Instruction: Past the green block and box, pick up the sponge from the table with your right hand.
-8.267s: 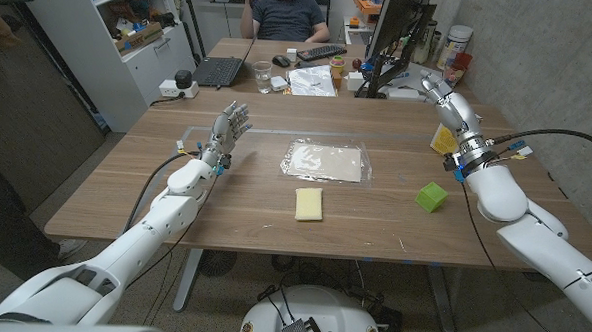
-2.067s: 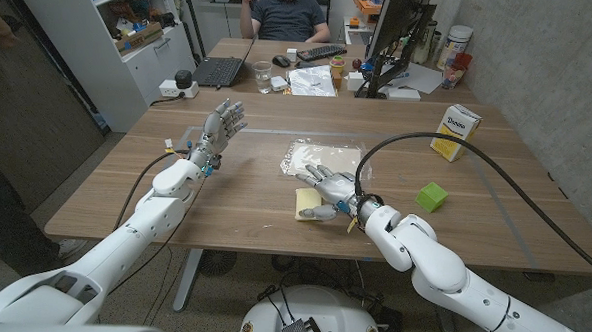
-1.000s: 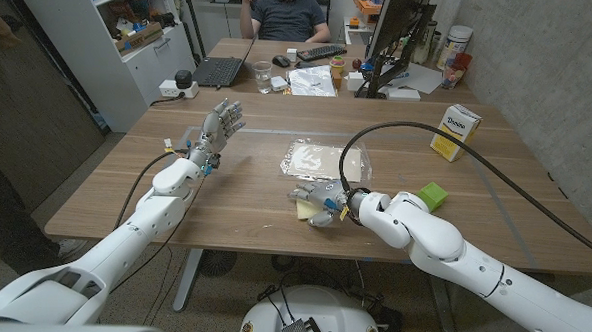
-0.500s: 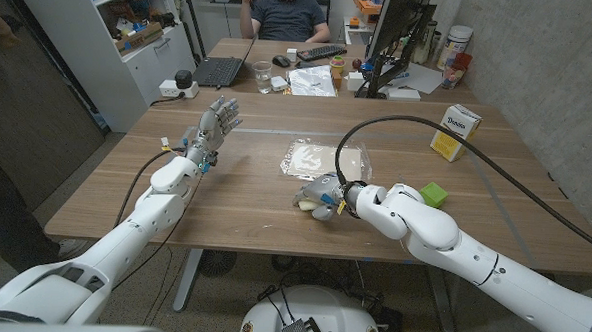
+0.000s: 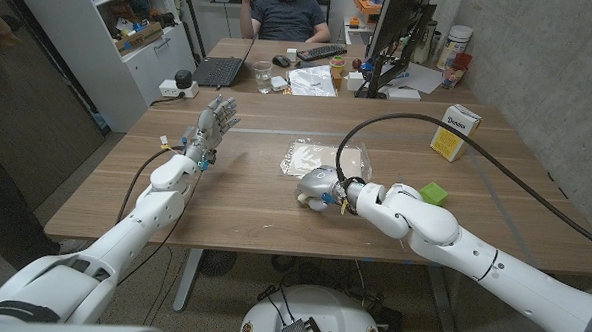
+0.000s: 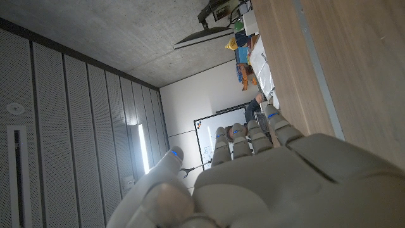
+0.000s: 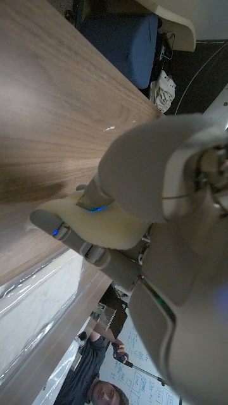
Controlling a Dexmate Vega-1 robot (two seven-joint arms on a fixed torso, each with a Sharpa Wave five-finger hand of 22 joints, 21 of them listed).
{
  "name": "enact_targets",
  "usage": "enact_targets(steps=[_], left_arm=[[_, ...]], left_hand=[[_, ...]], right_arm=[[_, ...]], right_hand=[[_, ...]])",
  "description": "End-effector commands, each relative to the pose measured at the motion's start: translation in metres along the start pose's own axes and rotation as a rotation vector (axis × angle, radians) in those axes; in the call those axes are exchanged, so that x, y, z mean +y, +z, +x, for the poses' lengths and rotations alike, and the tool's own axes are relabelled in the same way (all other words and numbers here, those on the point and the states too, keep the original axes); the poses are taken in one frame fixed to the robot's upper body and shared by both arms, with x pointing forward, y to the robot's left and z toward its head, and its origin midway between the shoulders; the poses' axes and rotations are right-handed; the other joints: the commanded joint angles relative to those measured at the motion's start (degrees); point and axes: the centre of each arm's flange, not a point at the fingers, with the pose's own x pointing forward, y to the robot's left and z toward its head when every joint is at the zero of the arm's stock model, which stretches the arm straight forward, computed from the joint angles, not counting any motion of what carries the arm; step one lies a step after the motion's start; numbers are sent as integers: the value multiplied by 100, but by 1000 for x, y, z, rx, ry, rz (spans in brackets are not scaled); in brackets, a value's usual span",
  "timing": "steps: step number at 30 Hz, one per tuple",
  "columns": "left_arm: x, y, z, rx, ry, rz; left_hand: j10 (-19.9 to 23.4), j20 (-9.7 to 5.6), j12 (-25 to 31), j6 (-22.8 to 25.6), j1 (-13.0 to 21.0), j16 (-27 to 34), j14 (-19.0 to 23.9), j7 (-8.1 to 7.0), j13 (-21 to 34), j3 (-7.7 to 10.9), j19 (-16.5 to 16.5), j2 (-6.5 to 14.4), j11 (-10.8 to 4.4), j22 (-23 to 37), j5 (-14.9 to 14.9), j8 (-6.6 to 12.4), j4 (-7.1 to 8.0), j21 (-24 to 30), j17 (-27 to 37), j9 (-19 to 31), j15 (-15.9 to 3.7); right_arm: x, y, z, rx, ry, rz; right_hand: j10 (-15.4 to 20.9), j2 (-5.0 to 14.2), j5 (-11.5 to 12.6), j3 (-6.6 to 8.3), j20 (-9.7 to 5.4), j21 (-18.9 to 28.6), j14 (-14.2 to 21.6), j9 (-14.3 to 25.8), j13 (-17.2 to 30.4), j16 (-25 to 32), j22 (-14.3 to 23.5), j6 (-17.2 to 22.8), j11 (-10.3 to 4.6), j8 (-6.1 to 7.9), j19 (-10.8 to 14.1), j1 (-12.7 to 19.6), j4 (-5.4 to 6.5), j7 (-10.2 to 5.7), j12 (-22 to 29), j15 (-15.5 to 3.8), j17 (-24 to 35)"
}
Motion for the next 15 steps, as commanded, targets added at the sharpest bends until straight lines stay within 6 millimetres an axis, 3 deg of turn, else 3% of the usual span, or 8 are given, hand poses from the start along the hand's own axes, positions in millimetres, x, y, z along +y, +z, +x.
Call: enact_targets(steps=[1,15], left_arm=[[-2,-4,6,8,-4,-3],[-5,-4,7,8,-6,3]], left_hand=[[8,-4,35,-7,5,33,-16,-16,17,-3,20,61,0,26,31,32,-2,-13,15,18,13],[9,-21,36,-11,0,32,-24,-16,17,-19,24,53,3,26,32,33,0,-14,16,18,16]], right_arm=[[-14,-8,-4,-20,-114,-2],[-33,-20,-10,6,-134,4]], right_hand=[[123,49,-28,21,-133,120,229,34,25,5,32,128,42,23,-9,233,51,36,53,-839,12],[223,21,-55,-12,-137,275,428,51,31,-41,74,251,74,17,14,466,71,88,42,-827,33]])
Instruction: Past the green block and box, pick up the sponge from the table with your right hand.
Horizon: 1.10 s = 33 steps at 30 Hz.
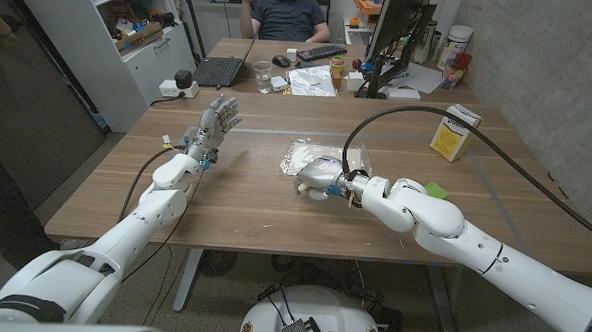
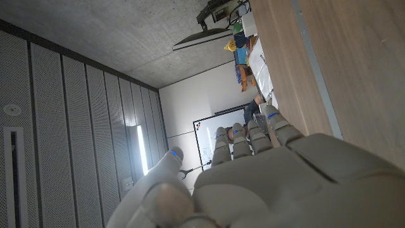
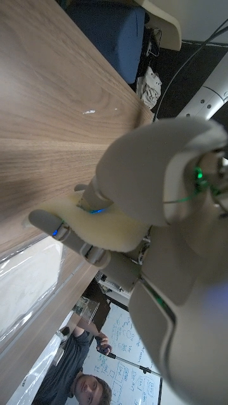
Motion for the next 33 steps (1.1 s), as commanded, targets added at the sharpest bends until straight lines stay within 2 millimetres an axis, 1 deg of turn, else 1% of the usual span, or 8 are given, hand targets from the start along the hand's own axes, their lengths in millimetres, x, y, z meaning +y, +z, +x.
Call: enact_targets(steps=[1,6,10,21,29,33], left_arm=[[-2,0,1,0,-1,2],[-4,0,0,-1,-3,7],[-4,1,-1,-4,2,2],[-5,4,-5,-6,-1,9],[-5,7,-9,-11,-4,14],[-5,8,-13,-11,-3,15]], left_hand=[[9,-20,36,-9,0,33,-22,-16,17,-19,25,52,3,25,32,33,-1,-14,16,18,17],[7,-27,35,-11,-1,34,-20,-13,17,-23,25,52,13,25,33,33,-1,-15,16,18,16],[10,-31,37,-12,-1,35,-19,-11,17,-27,29,51,8,25,34,34,-1,-14,16,18,14],[10,-39,37,-10,-3,34,-23,-12,17,-34,30,50,14,25,35,35,1,-15,16,18,16],[17,-45,40,-8,-3,35,-20,-6,17,-40,31,51,10,25,36,36,1,-16,16,18,17],[17,-46,40,-6,-3,35,-21,-9,17,-43,32,52,11,25,37,38,2,-16,16,18,19]], right_arm=[[-21,-10,-7,14,-53,-3],[-29,-12,-10,24,-72,-7],[-35,-15,-15,16,-99,37],[-50,-13,-22,33,-140,-7],[-69,-13,-29,39,-207,-31],[-74,-13,-31,48,-227,-40]], right_hand=[[102,89,-5,-14,-138,59,309,25,32,-12,23,98,6,16,15,172,27,59,41,-897,42],[146,86,-8,-29,-136,114,369,28,50,-15,35,135,20,14,38,218,43,76,53,-891,72],[174,82,-9,-39,-135,147,402,31,61,-19,43,153,45,10,43,245,52,93,60,-887,92],[203,75,-11,-70,-135,237,472,37,100,-53,61,174,45,-16,36,313,80,110,61,-877,144],[199,72,-11,-86,-136,284,506,41,121,-77,69,184,32,-31,21,346,94,106,52,-877,172],[213,69,-11,-92,-136,306,519,43,129,-88,73,186,63,-38,18,363,95,102,54,-880,183]])
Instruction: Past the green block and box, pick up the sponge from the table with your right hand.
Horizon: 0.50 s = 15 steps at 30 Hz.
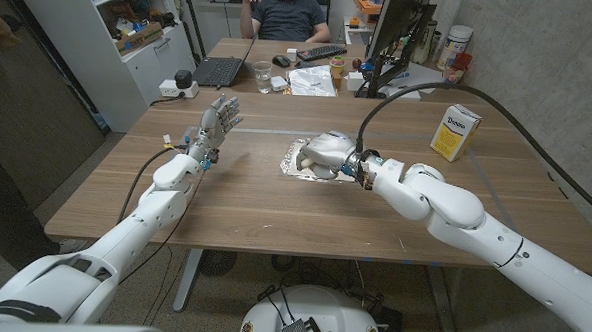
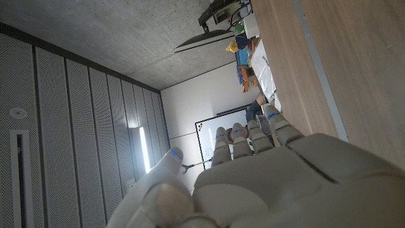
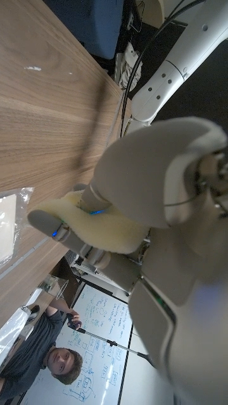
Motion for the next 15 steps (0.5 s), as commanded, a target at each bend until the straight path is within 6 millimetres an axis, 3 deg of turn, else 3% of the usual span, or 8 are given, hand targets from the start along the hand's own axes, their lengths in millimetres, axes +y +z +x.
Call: enact_targets(steps=[1,15], left_arm=[[1,3,-8,-1,3,1],[2,7,-17,-11,14,5]], left_hand=[[17,-14,40,-5,-3,35,-21,-8,17,-1,0,52,11,25,37,38,-6,-16,16,18,15],[18,-15,41,-11,-2,36,-19,-8,17,-11,0,57,0,25,39,36,-4,-19,15,18,19]], right_arm=[[-23,0,-5,13,-78,-35],[-43,3,-13,28,-188,-62]], right_hand=[[59,66,35,-6,-136,72,410,18,28,-4,21,123,12,-33,15,171,10,38,25,-974,21],[63,74,33,-30,-132,153,451,26,61,-51,30,128,27,-59,14,205,40,40,17,-962,55]])
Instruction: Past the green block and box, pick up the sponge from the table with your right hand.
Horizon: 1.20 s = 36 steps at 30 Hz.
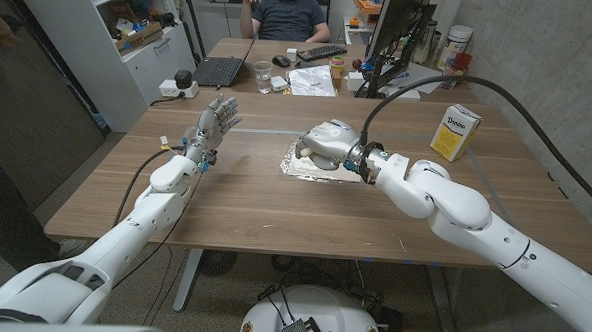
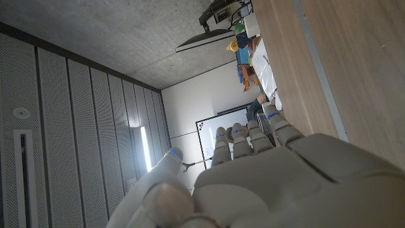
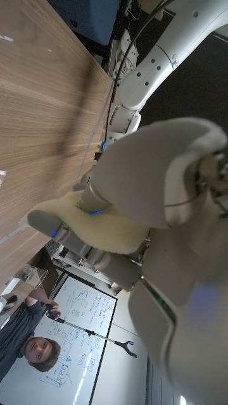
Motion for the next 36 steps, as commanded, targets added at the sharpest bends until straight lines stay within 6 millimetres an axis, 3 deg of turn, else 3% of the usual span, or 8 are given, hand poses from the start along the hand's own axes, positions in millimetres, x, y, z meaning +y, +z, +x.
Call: enact_targets(steps=[1,8,36], left_arm=[[0,6,-13,-13,-4,6],[-1,5,-17,-11,-3,7],[-4,8,-25,-15,-4,4]], left_hand=[[19,-19,41,-13,-2,36,-18,-5,17,-12,0,57,3,25,39,36,-4,-19,15,18,18],[18,-20,41,-15,-2,36,-20,-6,17,-16,-1,59,5,25,40,35,-4,-20,15,18,17],[18,-22,41,-10,0,36,-19,-6,17,-31,-2,63,5,25,42,38,-3,-24,15,18,14]], right_arm=[[-23,-1,-6,29,-129,-50],[-36,-3,-10,51,-195,-61],[-46,-4,-28,98,-334,-58]], right_hand=[[35,105,50,-8,-133,71,387,29,31,-15,30,56,-3,-17,11,175,19,25,39,-965,32],[11,109,50,-20,-132,106,392,34,48,-52,31,47,-14,-34,-10,180,43,15,23,-959,45],[51,122,57,-55,-132,246,486,60,115,-140,33,25,0,-84,-49,209,103,3,23,-962,111]])
